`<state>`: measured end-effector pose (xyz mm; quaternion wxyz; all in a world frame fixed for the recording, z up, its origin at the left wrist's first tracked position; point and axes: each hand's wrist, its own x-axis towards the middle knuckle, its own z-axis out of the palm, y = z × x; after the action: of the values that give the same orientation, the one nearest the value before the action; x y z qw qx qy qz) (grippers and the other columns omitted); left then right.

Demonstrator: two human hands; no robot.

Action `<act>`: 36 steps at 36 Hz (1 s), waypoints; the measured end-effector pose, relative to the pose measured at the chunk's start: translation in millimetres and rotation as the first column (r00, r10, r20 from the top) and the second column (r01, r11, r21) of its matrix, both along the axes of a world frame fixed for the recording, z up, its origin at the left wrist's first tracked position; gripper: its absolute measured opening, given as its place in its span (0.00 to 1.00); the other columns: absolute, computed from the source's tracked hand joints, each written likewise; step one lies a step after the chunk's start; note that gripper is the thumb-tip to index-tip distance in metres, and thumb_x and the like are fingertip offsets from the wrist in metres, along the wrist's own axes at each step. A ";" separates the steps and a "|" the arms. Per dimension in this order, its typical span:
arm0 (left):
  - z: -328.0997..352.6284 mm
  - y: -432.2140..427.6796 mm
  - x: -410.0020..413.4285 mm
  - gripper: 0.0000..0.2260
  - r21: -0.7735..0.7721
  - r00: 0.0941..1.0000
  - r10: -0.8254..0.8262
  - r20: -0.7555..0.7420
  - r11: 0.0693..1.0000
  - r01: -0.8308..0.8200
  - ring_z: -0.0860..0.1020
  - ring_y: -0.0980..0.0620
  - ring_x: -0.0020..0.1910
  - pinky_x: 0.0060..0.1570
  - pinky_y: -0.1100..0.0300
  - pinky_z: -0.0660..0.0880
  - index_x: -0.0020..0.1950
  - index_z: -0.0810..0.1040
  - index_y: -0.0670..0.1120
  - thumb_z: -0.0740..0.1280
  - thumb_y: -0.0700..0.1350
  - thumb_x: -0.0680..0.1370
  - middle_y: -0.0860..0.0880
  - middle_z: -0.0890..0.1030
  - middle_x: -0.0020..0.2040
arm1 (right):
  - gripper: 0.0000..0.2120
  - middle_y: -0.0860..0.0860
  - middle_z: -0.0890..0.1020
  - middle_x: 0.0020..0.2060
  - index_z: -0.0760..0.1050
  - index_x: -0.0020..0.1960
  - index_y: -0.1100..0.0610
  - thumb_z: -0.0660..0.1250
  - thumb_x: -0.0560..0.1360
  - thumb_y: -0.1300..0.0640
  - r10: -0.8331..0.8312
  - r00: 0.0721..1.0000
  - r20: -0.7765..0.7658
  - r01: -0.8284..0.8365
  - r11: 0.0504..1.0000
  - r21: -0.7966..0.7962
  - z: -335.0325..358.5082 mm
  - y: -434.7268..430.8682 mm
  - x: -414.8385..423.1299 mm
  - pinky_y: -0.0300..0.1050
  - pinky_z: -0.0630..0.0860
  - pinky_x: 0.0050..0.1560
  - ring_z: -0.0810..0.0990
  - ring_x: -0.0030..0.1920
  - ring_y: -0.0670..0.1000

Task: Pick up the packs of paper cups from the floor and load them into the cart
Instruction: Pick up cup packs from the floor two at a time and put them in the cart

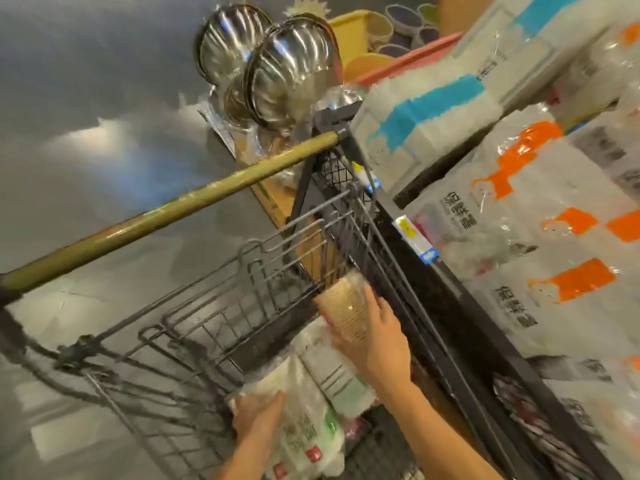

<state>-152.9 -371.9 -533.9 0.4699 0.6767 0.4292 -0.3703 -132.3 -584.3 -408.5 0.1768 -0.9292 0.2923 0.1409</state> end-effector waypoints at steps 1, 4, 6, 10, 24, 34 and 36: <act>4.3 -0.1 -1.4 0.38 0.017 0.998 -0.065 0.029 0.998 0.064 0.75 0.37 0.66 0.66 0.45 0.74 0.74 0.67 0.41 0.81 0.44 0.68 0.36 0.74 0.69 | 0.55 0.53 0.57 0.82 0.38 0.82 0.38 0.66 0.68 0.23 0.005 1.000 0.011 -0.005 1.000 -0.006 0.8 0.4 -3.3 0.57 0.75 0.68 0.65 0.78 0.57; 26.8 -5.6 3.0 0.38 0.027 0.971 -0.221 0.085 0.975 0.220 0.71 0.38 0.70 0.69 0.47 0.70 0.76 0.65 0.42 0.79 0.44 0.71 0.35 0.70 0.72 | 0.52 0.50 0.63 0.80 0.40 0.83 0.39 0.65 0.70 0.24 0.013 0.999 0.033 -0.013 1.000 -0.018 8.0 -0.5 -14.1 0.55 0.79 0.63 0.71 0.73 0.55; 49.7 -15.3 12.2 0.44 0.080 0.911 -0.399 0.105 0.916 0.392 0.63 0.40 0.77 0.73 0.49 0.65 0.81 0.57 0.44 0.77 0.49 0.71 0.39 0.64 0.78 | 0.50 0.49 0.65 0.78 0.43 0.83 0.41 0.63 0.71 0.24 0.013 1.000 0.020 -0.013 1.000 -0.010 16.1 -4.4 -21.0 0.54 0.79 0.61 0.73 0.72 0.54; 97.2 -43.4 25.2 0.42 0.134 0.704 -0.678 0.212 0.734 0.666 0.52 0.45 0.81 0.78 0.46 0.56 0.82 0.55 0.53 0.71 0.59 0.73 0.47 0.53 0.83 | 0.46 0.48 0.68 0.75 0.53 0.82 0.44 0.69 0.72 0.31 -0.001 0.998 -0.056 0.000 1.000 -0.022 40.8 -19.1 -37.4 0.53 0.79 0.58 0.75 0.68 0.54; 297.6 -177.9 -57.9 0.29 0.740 -0.669 -0.666 0.329 -0.258 0.621 0.73 0.45 0.68 0.66 0.48 0.71 0.75 0.67 0.52 0.64 0.59 0.75 0.48 0.73 0.69 | 0.28 0.51 0.77 0.68 0.69 0.75 0.47 0.65 0.78 0.41 -0.322 0.943 0.082 0.332 0.926 -0.182 205.4 -66.6 -253.2 0.52 0.77 0.60 0.77 0.67 0.56; 409.6 -217.2 -337.2 0.25 0.857 -0.944 -0.195 0.268 -0.399 0.326 0.76 0.43 0.64 0.62 0.48 0.74 0.72 0.71 0.51 0.65 0.57 0.77 0.45 0.76 0.67 | 0.26 0.51 0.79 0.62 0.68 0.74 0.49 0.67 0.79 0.42 -0.663 0.717 0.218 0.697 0.691 -0.190 277.4 -10.9 -576.8 0.54 0.80 0.54 0.80 0.61 0.57; 421.4 -215.1 -404.6 0.23 0.879 -0.966 -0.080 0.247 -0.402 0.258 0.77 0.43 0.63 0.59 0.50 0.75 0.71 0.73 0.52 0.66 0.57 0.76 0.46 0.77 0.65 | 0.26 0.52 0.79 0.62 0.69 0.72 0.50 0.67 0.78 0.41 -0.732 0.647 0.212 0.763 0.620 -0.183 280.8 12.2 -643.1 0.55 0.80 0.55 0.80 0.61 0.58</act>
<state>-557.5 -587.0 -112.5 0.0258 0.5862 -0.8035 -0.1007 -775.4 -572.1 -127.7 0.1145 -0.7440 0.6571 -0.0390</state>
